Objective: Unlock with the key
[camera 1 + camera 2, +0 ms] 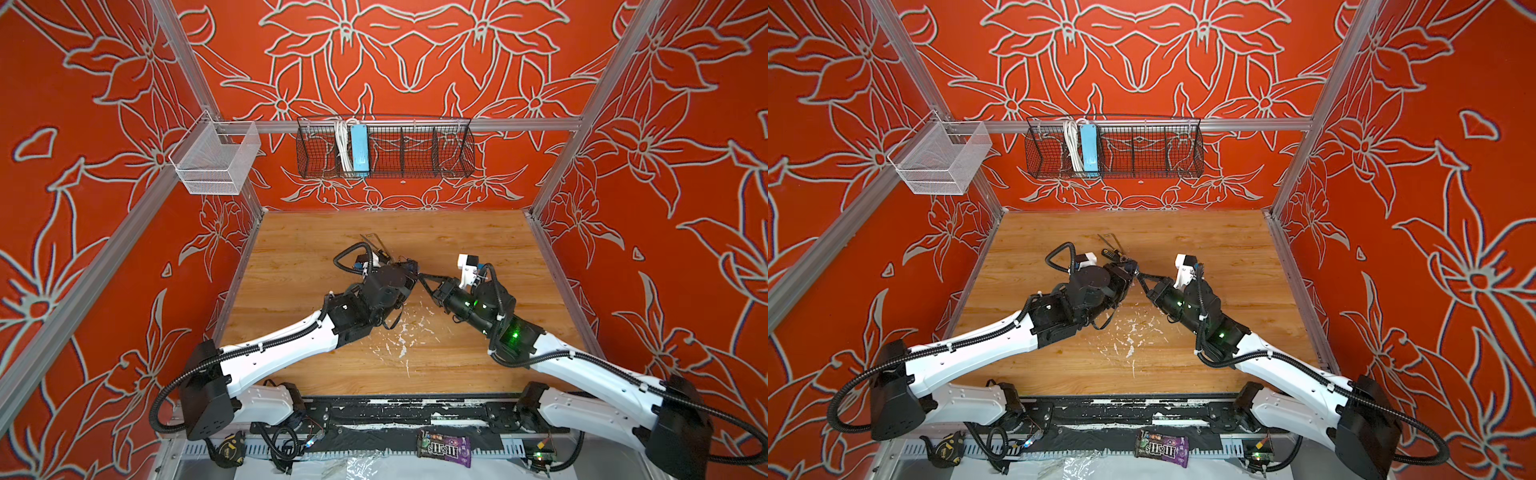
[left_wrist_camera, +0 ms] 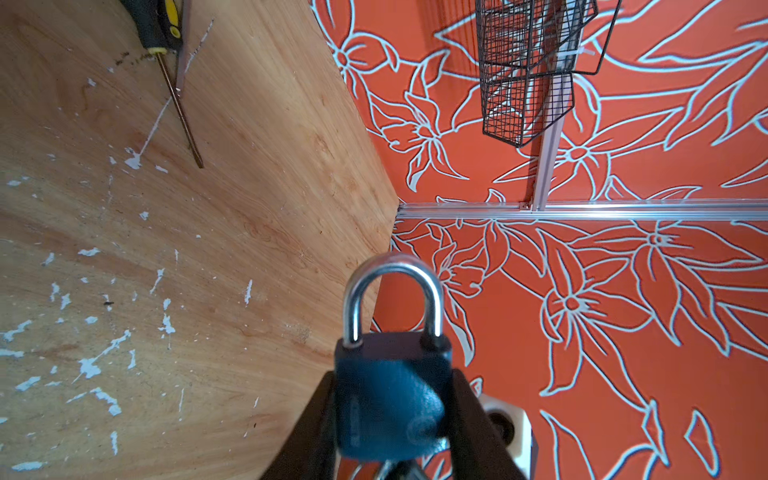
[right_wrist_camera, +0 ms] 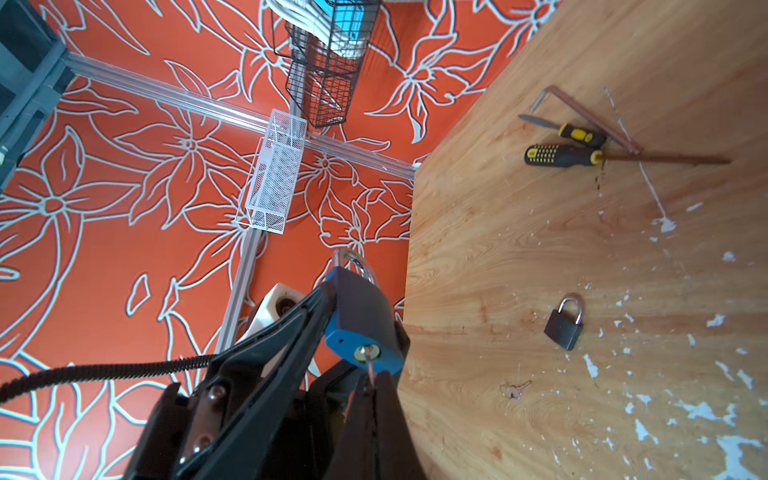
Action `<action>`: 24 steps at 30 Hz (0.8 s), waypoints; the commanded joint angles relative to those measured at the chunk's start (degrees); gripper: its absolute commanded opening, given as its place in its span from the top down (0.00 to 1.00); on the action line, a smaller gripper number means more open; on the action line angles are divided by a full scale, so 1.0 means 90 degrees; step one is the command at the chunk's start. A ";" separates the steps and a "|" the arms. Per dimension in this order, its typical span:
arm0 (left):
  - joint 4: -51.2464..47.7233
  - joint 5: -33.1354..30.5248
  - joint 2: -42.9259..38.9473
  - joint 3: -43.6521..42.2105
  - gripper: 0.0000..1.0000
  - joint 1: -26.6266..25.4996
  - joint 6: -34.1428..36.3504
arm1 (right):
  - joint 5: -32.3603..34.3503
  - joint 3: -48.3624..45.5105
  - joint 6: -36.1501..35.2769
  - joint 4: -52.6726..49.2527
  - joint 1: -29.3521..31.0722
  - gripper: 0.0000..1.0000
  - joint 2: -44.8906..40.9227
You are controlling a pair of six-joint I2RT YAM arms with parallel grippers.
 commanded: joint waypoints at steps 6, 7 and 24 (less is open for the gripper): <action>0.0697 -0.0091 -0.0220 -0.0375 1.00 -0.0255 0.0379 | -0.0318 -0.0083 0.1042 0.0954 0.0064 1.00 0.0098; 0.0907 -0.0094 -0.0250 -0.0460 1.00 -0.0255 0.0448 | -0.0248 -0.0137 0.1107 0.0975 0.0064 1.00 0.0085; -0.1638 0.0209 -0.0976 -0.0331 1.00 0.0550 0.5136 | -0.0112 0.1668 -0.3438 -0.4153 -0.0266 0.50 -0.0596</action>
